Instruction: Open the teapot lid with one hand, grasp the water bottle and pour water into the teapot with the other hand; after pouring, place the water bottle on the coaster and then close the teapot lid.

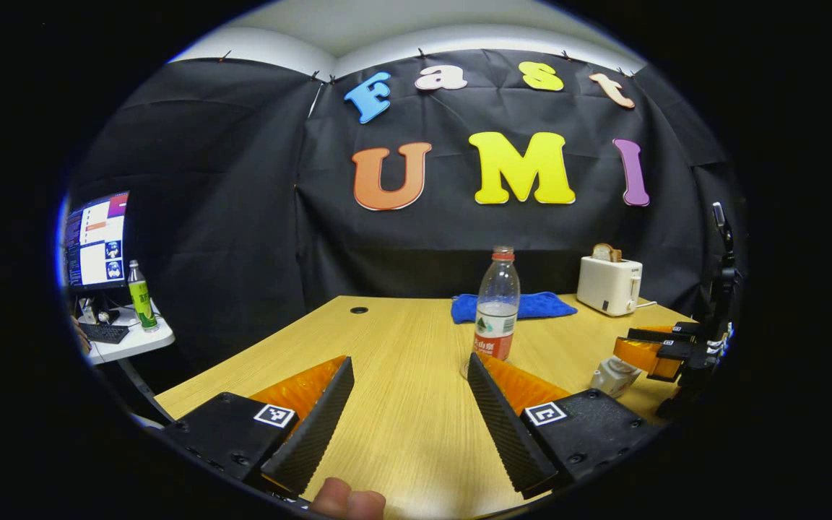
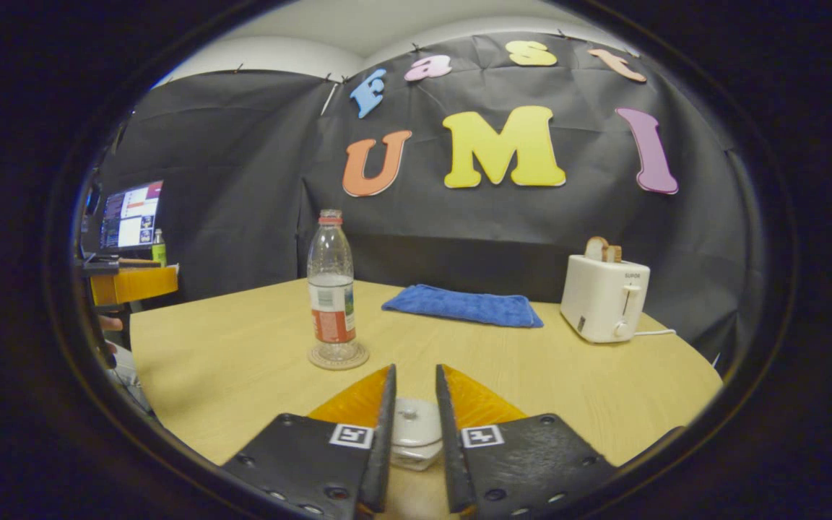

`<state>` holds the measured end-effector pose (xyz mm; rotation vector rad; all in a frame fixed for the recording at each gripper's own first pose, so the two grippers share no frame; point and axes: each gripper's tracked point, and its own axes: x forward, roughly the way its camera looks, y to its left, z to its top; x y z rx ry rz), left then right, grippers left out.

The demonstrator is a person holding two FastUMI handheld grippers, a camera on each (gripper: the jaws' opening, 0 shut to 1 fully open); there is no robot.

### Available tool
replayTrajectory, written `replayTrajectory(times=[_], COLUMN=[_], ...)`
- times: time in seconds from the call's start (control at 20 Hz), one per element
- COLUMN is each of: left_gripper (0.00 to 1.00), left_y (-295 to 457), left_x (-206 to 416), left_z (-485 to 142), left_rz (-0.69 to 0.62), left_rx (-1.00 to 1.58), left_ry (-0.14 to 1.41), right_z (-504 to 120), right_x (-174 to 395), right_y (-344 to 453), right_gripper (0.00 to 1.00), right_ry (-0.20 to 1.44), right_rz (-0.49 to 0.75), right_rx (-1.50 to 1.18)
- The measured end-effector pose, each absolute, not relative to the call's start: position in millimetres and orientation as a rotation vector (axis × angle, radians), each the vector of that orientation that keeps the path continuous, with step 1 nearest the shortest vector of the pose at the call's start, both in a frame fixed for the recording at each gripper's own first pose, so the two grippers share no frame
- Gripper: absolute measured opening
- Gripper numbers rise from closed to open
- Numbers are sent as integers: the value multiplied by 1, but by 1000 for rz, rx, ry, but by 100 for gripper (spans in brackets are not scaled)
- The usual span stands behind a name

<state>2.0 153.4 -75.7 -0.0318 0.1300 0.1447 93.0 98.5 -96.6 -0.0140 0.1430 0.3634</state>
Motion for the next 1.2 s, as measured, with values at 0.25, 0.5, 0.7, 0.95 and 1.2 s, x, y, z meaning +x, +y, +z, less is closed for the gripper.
replayTrajectory(times=[0.25,0.5,0.7,0.95,1.2], left_gripper=[99,99,99,99,99], left_y=[112,66,50,47,46], left_x=[12,17,15,6,2], left_z=[-51,-31,-17,-12,-8], left_rz=[128,73,73,70,57], left_rx=[-5,-59,-42,-9,9], left_ry=[87,46,15,-15,-28], right_z=[-50,-11,4,1,10], right_x=[73,38,10,-7,-13], right_y=[55,3,-25,-30,-22], right_gripper=[84,96,96,95,96], right_ry=[63,-20,-60,-51,-70], right_rz=[249,120,47,26,8], right_rx=[8,-12,-20,0,-19])
